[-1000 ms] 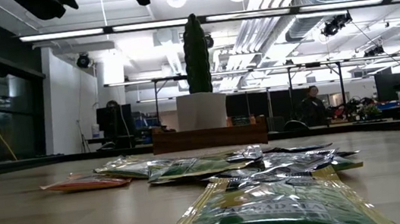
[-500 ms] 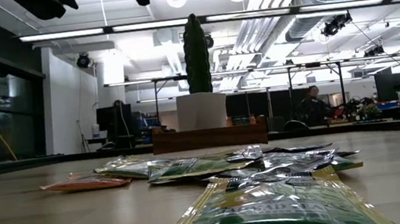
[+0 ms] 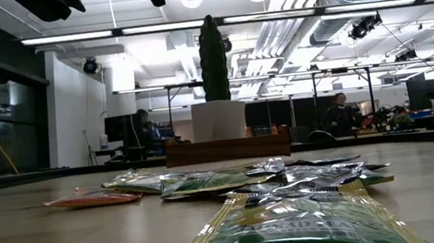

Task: Pick & Place Tea
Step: Put the orange tea bag into the right section of the wooden organizer

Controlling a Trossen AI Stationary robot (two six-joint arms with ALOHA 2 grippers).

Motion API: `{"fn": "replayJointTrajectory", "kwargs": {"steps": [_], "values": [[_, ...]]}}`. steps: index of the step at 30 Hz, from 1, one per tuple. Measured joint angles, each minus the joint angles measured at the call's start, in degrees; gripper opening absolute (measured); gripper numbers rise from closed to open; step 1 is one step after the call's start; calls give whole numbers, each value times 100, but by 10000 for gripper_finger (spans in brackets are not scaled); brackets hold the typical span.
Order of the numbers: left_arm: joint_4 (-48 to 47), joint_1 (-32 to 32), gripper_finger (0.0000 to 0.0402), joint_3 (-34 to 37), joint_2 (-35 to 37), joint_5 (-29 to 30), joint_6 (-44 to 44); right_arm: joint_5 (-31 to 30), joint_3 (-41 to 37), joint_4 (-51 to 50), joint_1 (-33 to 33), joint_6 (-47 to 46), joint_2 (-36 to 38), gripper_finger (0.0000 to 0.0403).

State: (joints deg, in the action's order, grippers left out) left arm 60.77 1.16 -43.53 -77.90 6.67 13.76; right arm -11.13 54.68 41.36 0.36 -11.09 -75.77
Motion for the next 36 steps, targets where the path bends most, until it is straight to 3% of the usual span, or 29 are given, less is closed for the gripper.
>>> {"fn": "replayJointTrajectory", "kwargs": {"steps": [6,13,17,22,28,31,36], "values": [[-1056,1,0,-209,137,-425,109,-1,0,-1422,0,-68,823,167],[-4619,0,0,-1647,111,-1122,-655,76,50,-2984,-22,-247,1760,157],[-6596,1,0,-2733,-212,-1127,-1499,326,755,-4668,-98,-351,1879,152],[-8197,1,0,-3795,-569,-918,-2161,496,2342,-7067,-116,-10,1284,153],[-9189,1,0,-4389,-969,-617,-2406,557,4253,-9743,-114,323,100,154],[-9204,1,0,-4511,-1032,-480,-2407,563,4829,-10366,-88,538,-485,154],[-9295,1,0,-4507,-1062,-397,-2461,790,5152,-10608,42,844,-1204,154]]}}
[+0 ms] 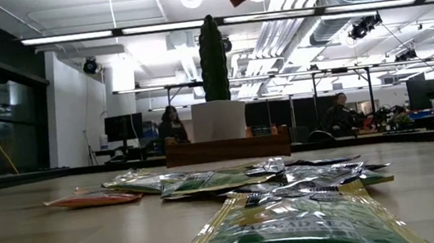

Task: Pick & Place Tea
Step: Put the orange tea bag into the right section of the wooden organizer

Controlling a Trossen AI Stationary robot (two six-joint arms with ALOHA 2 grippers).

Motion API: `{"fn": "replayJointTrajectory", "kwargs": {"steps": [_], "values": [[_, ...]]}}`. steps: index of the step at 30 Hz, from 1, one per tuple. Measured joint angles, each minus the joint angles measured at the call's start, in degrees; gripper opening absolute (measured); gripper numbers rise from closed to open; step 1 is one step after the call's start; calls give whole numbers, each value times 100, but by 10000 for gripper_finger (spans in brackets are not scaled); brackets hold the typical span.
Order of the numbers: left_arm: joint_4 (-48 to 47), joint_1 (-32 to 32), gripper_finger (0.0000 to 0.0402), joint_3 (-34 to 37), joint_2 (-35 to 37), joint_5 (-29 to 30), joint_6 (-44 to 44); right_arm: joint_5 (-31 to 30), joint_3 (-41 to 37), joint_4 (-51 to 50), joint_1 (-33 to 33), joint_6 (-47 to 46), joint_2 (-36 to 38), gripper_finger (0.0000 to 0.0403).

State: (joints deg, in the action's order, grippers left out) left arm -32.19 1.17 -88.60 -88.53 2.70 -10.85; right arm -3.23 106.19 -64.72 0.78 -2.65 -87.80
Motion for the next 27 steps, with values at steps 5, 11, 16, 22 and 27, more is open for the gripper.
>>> {"fn": "replayJointTrajectory", "kwargs": {"steps": [5,11,16,22,27], "values": [[-262,0,0,0,8,237,-7,16,-20,-104,52,120,-404,154],[-488,-2,0,0,8,245,-45,-44,-20,-34,49,120,-552,151],[-482,-2,0,0,8,247,-49,-69,-20,72,48,24,-554,138],[-481,-2,0,0,8,256,-92,-123,-20,206,50,3,-556,108],[-481,-2,0,0,8,256,-128,-107,-20,204,50,-3,-556,65]]}}
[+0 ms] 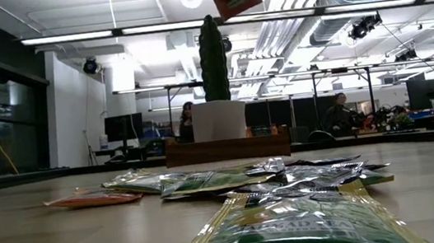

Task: Pick & Place Tea
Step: Put the orange tea bag into the right section of the wooden organizer

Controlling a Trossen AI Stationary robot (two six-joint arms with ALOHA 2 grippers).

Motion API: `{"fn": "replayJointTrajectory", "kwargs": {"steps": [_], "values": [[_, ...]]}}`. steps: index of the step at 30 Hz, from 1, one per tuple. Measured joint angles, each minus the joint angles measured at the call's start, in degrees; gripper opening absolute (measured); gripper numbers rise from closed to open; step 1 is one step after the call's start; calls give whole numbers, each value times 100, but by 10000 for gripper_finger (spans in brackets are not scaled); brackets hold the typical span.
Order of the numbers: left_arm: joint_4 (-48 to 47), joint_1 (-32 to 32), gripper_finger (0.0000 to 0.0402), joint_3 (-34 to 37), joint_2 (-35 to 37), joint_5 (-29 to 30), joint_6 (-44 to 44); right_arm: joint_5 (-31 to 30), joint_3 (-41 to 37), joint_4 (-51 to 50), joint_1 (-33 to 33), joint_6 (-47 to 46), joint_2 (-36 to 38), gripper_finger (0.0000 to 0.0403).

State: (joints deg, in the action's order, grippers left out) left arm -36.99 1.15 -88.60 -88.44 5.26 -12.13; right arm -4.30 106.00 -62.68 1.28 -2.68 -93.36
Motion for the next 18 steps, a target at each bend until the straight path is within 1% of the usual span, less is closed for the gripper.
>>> {"fn": "replayJointTrajectory", "kwargs": {"steps": [6,18], "values": [[1,0,0,2,0,-2,-6,88,0,-57,0,7,0,8],[7,0,3,4,0,-107,-70,-182,0,-195,2,38,0,1]]}}
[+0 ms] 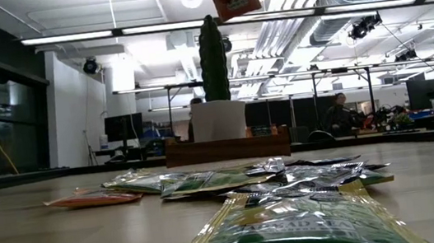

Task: Pick & Place Tea
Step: Put the orange tea bag into the right section of the wooden organizer

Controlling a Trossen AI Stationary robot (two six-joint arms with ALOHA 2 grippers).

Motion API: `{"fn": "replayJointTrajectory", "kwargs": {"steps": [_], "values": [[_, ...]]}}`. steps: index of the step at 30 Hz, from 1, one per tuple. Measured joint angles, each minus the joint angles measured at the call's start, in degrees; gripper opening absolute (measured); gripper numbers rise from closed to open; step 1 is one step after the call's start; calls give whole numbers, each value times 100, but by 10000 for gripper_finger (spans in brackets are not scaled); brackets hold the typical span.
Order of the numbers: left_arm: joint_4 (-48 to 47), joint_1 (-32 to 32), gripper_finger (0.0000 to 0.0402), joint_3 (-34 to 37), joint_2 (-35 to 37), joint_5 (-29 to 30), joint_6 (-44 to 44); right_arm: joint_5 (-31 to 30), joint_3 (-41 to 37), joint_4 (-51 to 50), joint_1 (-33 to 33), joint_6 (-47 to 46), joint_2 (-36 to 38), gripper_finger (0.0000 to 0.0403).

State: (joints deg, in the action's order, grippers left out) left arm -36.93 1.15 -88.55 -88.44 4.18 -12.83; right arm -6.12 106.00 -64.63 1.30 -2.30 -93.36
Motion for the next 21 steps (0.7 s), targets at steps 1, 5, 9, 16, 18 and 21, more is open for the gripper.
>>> {"fn": "replayJointTrajectory", "kwargs": {"steps": [1,5,9,16,18,21], "values": [[2,0,6,0,0,-2,-51,-36,0,-20,0,-1,0,1],[-9,0,43,0,4,-24,-180,-201,0,-262,-2,-18,0,1],[-25,0,108,0,7,10,-185,-265,0,-459,-17,-60,0,0],[-926,0,189,88,97,809,-82,-494,-322,-617,-64,-217,88,0],[-964,2,194,286,250,844,-83,-398,-828,-284,-165,-267,226,0],[-728,2,193,783,555,861,-61,-217,-1817,534,-346,-322,594,0]]}}
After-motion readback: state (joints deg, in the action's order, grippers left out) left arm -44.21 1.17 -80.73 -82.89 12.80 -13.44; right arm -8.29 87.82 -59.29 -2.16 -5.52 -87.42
